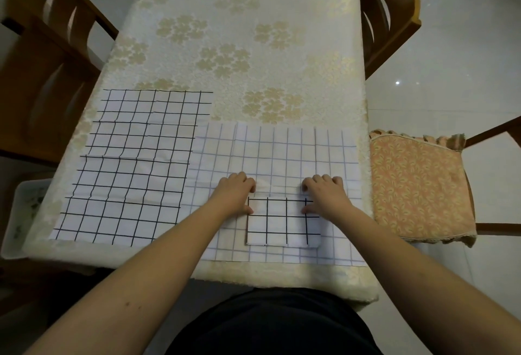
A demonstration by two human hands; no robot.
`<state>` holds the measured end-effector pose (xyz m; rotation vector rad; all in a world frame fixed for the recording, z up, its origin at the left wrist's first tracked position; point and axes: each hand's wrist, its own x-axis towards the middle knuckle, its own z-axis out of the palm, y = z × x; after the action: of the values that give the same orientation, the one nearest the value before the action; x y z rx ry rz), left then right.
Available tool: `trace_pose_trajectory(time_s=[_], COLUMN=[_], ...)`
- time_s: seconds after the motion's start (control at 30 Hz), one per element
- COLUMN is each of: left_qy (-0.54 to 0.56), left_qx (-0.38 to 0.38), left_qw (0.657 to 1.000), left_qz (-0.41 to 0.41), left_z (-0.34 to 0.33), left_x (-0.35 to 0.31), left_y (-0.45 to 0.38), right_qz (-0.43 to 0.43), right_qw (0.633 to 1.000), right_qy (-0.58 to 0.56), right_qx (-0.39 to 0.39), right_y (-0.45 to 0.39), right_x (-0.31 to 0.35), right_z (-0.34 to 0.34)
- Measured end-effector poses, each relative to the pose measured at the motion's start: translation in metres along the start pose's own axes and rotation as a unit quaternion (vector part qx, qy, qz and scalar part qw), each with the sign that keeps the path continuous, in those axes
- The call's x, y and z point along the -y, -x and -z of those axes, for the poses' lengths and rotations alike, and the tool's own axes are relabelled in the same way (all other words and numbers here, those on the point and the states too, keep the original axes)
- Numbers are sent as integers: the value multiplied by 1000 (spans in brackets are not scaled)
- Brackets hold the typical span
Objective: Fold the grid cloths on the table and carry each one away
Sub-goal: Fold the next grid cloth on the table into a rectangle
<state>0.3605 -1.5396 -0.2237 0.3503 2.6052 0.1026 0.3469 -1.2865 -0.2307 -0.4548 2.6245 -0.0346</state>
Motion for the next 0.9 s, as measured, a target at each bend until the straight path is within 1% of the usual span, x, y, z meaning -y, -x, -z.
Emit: trace_pose_trajectory(time_s=[0.1,0.17,0.3,0.4,0.47,0.53,0.6,0.63,0.67,0.7,0.77,0.83,0.87,0.9], left_qy=[-47,-46,21,129,262,387,480,525,571,613,671,709,720,729], left_qx=[9,15,28,27,36,28,4,-1,-2,0,-1,-9,-12,-16], left_qw=[999,999,999,991,964,920,874,846,815,782,730,691,679,668], left_qz=[-12,-5,11,26,39,48,73,89,101,110,129,142,144,145], left_z=[1,1,0,-3,-9,-12,-12,-11,-10,-11,-11,-10,-9,-9], left_x=[-4,-6,-8,-9,-8,-9,-10,-12,-13,-13,-13,-15,-16,-17], left_y=[-2,-1,4,17,29,42,52,56,59,61,65,70,72,75], right_qz=[15,20,19,-9,-41,-69,-87,-96,-107,-122,-159,-178,-186,-199], right_qw=[999,998,1000,998,994,988,978,965,941,907,832,761,737,727], right_qy=[38,54,13,-55,-97,-131,-186,-244,-322,-402,-530,-623,-649,-657], right_qx=[21,26,19,3,20,36,22,4,-12,-21,-33,-34,-31,-25], right_y=[-2,-1,6,19,29,37,45,49,55,62,74,83,87,92], right_x=[3,5,7,9,7,3,3,3,4,7,12,21,27,34], right_z=[3,4,5,0,-5,-11,-15,-15,-14,-11,-8,-4,-3,-1])
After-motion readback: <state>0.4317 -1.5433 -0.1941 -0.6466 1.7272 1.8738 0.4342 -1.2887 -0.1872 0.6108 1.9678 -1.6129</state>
